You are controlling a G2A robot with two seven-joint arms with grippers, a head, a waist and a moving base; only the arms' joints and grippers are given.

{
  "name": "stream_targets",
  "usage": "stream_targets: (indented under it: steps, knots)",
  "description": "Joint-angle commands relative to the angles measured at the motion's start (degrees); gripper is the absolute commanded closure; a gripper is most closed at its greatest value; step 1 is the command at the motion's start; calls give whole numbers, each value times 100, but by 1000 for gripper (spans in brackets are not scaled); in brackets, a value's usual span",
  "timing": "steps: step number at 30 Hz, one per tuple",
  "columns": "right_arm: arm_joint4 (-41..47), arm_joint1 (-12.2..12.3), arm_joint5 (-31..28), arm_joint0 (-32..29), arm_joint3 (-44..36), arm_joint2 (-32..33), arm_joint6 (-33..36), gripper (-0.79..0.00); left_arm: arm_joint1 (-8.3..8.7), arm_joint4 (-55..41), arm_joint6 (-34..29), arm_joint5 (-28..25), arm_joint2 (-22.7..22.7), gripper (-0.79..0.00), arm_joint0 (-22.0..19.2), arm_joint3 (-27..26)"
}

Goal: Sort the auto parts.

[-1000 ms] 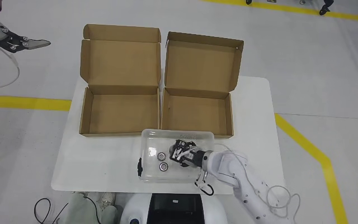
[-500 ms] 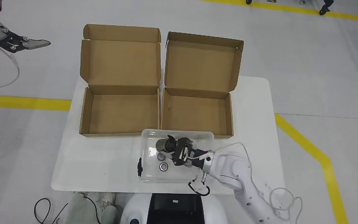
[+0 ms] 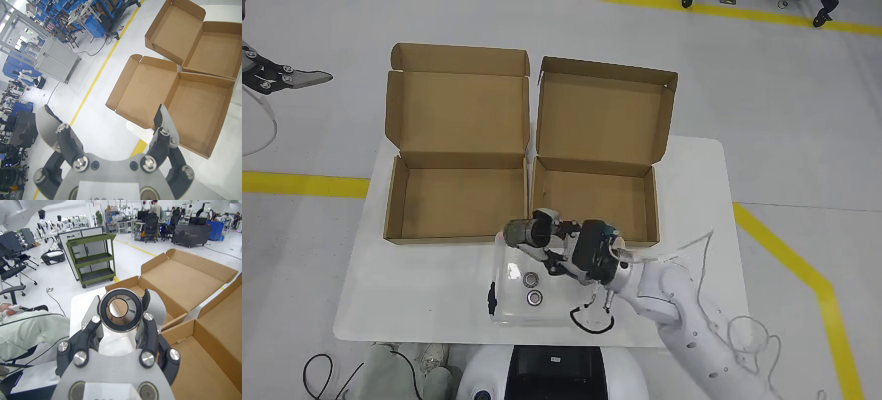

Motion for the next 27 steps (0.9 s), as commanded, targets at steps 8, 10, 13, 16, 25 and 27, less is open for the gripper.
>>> stream_targets:
  steps: [8, 10, 13, 16, 25, 27]
  knots:
    - [6, -41, 100, 405, -405, 47, -141, 0, 0, 0, 0, 0, 0, -785, 0, 0]
    - [74, -43, 133, 456, -489, 116, -187, 0, 0, 0, 0, 0, 0, -785, 0, 0]
    - [186, -43, 115, 543, -590, 218, -240, 0, 0, 0, 0, 0, 0, -785, 0, 0]
    - [267, -41, 68, 643, -699, 316, -261, 0, 0, 0, 0, 0, 0, -785, 0, 0]
    - [515, -48, 7, 882, -853, 515, -364, 0, 0, 0, 0, 0, 0, -785, 0, 0]
    - [547, -51, -6, 928, -853, 548, -396, 0, 0, 0, 0, 0, 0, -785, 0, 0]
